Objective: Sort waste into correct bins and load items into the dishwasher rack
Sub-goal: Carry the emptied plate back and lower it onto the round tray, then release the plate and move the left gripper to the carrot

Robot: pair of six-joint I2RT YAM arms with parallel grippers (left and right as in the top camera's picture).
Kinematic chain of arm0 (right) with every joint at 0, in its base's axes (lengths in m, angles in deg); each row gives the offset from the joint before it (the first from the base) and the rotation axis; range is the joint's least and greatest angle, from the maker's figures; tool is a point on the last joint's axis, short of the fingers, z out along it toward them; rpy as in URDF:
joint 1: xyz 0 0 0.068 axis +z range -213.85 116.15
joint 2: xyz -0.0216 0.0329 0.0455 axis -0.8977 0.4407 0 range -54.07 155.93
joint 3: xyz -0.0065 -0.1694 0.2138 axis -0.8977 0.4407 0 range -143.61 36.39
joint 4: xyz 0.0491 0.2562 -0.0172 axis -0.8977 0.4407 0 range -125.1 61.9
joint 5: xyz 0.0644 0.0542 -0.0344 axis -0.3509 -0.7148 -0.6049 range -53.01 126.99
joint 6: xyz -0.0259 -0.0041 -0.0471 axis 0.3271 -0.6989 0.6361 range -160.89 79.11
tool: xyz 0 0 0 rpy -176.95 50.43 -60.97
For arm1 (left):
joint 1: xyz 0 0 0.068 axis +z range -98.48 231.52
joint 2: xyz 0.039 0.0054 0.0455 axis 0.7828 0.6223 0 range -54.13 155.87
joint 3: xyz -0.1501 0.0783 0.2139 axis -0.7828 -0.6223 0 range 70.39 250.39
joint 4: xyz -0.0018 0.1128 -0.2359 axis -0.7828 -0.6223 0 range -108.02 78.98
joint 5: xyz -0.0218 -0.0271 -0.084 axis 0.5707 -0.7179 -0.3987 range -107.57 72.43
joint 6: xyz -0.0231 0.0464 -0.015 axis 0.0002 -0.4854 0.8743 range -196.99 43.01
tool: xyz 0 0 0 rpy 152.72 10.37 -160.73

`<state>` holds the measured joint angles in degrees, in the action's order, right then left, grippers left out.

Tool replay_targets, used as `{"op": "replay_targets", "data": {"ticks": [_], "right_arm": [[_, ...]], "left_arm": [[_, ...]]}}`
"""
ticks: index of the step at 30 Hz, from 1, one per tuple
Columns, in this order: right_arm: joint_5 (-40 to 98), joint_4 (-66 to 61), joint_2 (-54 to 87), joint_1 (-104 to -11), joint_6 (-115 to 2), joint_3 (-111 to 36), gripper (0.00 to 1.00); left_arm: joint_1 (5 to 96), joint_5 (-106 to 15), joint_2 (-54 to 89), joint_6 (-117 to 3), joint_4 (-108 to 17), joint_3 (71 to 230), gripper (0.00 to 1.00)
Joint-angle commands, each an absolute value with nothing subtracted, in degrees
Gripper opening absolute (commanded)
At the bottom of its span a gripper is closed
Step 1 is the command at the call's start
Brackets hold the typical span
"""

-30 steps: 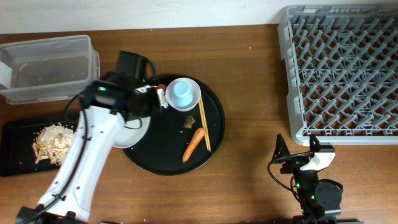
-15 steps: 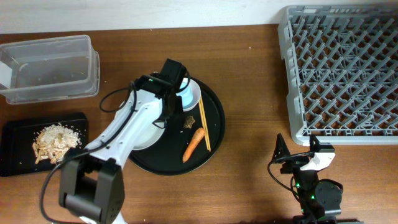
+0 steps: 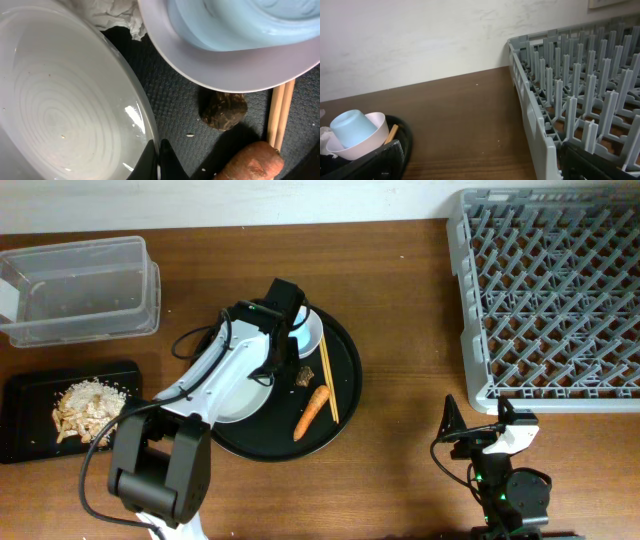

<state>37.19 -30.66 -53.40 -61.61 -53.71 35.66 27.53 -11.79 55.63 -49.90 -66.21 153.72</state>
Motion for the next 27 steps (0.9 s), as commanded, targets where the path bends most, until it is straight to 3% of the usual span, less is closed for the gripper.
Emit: {"op": "replay_targets", "data": {"ticks": [1,4,6,20,27], "right_arm": [[37.68,-30.42,-53.86,-61.33,-53.14,36.07,0.98],[37.68,-30.42,-53.86,-61.35,-53.14,36.07,0.98],[37.68,-30.42,-53.86,-61.33,-53.14,36.07,0.98],[37.68,-30.42,-53.86,-61.35,-53.14,36.07,0.98],[37.68,-30.42,-53.86,-61.35,-53.14,36.07,0.99]], "left_arm": [[27.48,-13.65,56.24,-49.18,-65.60,153.56,0.02],[27.35,-14.39,56.24,-49.18,-65.67,153.56,0.02],[27.27,-14.39,56.24,-49.18,-65.69,153.56,0.08],[27.29,-14.35,56.22,-49.24,-69.45,154.09,0.09],[27.29,-11.20,55.39,-49.85,-74.13,162.64,0.09]]}}
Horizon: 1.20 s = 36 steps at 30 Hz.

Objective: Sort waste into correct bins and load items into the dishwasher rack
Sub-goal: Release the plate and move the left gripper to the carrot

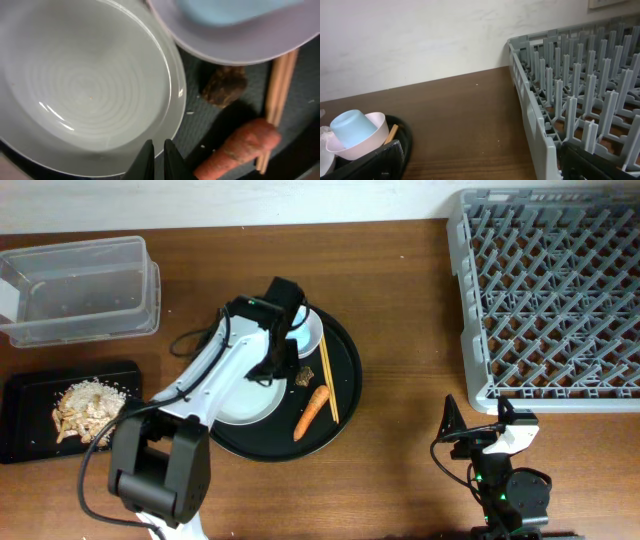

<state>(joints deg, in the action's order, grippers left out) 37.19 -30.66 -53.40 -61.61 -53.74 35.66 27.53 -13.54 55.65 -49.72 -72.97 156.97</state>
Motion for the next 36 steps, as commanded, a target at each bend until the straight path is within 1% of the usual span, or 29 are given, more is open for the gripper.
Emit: {"op": "replay_targets", "data": {"ticks": [1,7,8,10,20,24,31,33,36], "right_arm": [[37.68,-30.42,-53.86,-61.35,-53.14,36.07,0.98],[37.68,-30.42,-53.86,-61.35,-53.14,36.07,0.98],[37.68,-30.42,-53.86,-61.35,-53.14,36.07,0.98],[37.68,-30.42,-53.86,-61.35,-53.14,36.07,0.98],[37.68,-30.42,-53.86,-61.35,-53.14,36.07,0.98],[37.68,-30.42,-53.86,-61.35,-53.14,36.07,0.98],[37.68,-30.42,-53.86,-61.35,-53.14,36.07,0.98],[37.68,-30.42,-53.86,-61.35,-53.14,36.07,0.98],[37.68,-30.42,-53.86,-61.35,-53.14,36.07,0.98]], "left_arm": [[27.29,-11.20,55.37,-49.83,-74.28,163.95,0.12],[27.79,-10.24,55.34,-49.83,-74.35,170.22,0.15],[27.79,-10.26,55.34,-49.81,-74.21,170.88,0.21],[27.77,-10.24,55.34,-49.81,-74.02,171.40,0.99],[27.77,-10.46,55.37,-49.81,-74.24,171.38,0.99],[27.29,-14.63,55.39,-49.92,-77.80,171.38,0.99],[24.97,-17.01,55.39,-56.69,-83.77,171.36,0.99],[23.48,-18.72,55.41,-59.32,-85.30,171.22,0.99],[20.58,-18.68,55.41,-59.78,-85.65,169.69,0.98]]}}
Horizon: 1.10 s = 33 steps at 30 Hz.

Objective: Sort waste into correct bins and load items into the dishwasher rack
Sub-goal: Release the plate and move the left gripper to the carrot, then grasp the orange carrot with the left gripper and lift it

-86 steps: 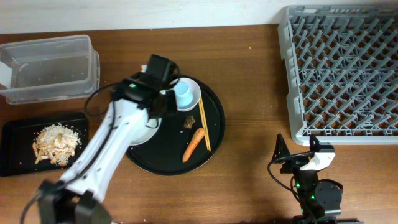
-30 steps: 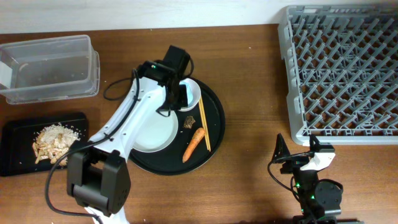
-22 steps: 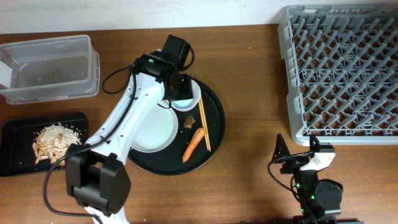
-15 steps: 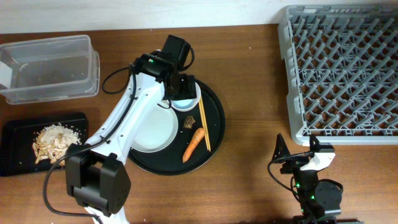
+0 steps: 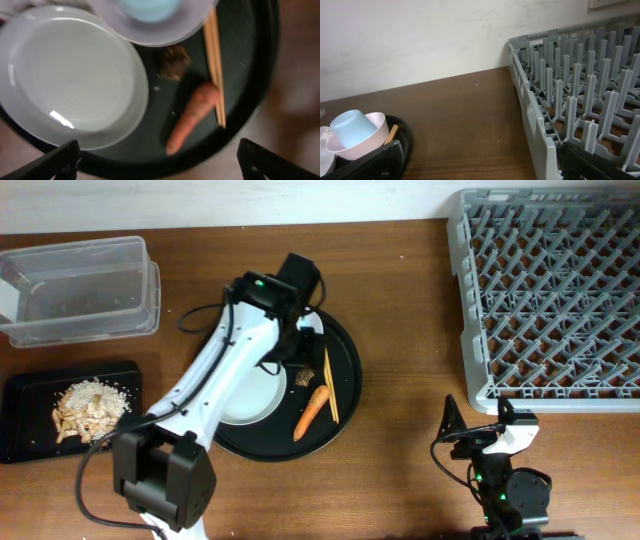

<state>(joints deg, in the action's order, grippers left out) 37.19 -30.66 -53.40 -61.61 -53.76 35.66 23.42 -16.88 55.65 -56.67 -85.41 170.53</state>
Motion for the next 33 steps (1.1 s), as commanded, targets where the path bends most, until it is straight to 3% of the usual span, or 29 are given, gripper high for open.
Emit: {"op": "replay_targets", "data": {"ticks": [1,5,8,17,33], "right_arm": [[37.68,-30.42,-53.86,-61.35,-53.14,36.07,0.98],[37.68,-30.42,-53.86,-61.35,-53.14,36.07,0.98],[37.68,-30.42,-53.86,-61.35,-53.14,36.07,0.98],[37.68,-30.42,-53.86,-61.35,-53.14,36.07,0.98],[37.68,-30.42,-53.86,-61.35,-53.14,36.07,0.98]], "left_arm": [[19.38,-18.44,55.41,-59.75,-85.34,168.54,0.98],[16.84,-15.27,55.43,-59.75,-83.26,164.34,0.98],[16.53,-14.89,55.50,-59.73,-80.33,161.08,0.82],[15.99,-14.83,55.50,-59.78,-72.36,153.00,0.68],[12.27,-14.70,55.59,-59.78,-55.00,139.66,0.66]]}}
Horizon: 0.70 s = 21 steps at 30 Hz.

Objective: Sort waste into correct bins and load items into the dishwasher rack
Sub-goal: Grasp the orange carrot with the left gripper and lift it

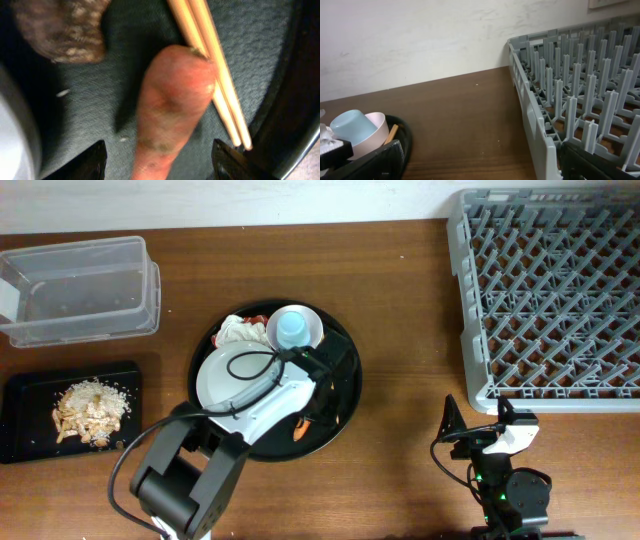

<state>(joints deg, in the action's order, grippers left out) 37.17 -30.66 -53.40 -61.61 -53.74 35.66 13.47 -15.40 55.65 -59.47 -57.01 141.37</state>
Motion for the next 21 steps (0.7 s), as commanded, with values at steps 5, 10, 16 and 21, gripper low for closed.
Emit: {"op": "replay_targets", "data": {"ticks": [5,10,16,21], "right_arm": [[37.68,-30.42,-53.86,-61.35,-53.14,36.07,0.98],[37.68,-30.42,-53.86,-61.35,-53.14,36.07,0.98],[37.68,-30.42,-53.86,-61.35,-53.14,36.07,0.99],[37.68,-30.42,-53.86,-61.33,-53.14,36.07,0.98]], "left_arm": [[12.29,-13.54,55.59,-59.78,-53.56,139.40,0.58],[12.29,-9.45,55.59,-59.78,-53.43,138.85,0.56],[12.29,-9.17,55.59,-59.78,-52.25,138.26,0.46],[12.29,-9.17,55.59,-59.75,-51.53,137.59,0.34]]}}
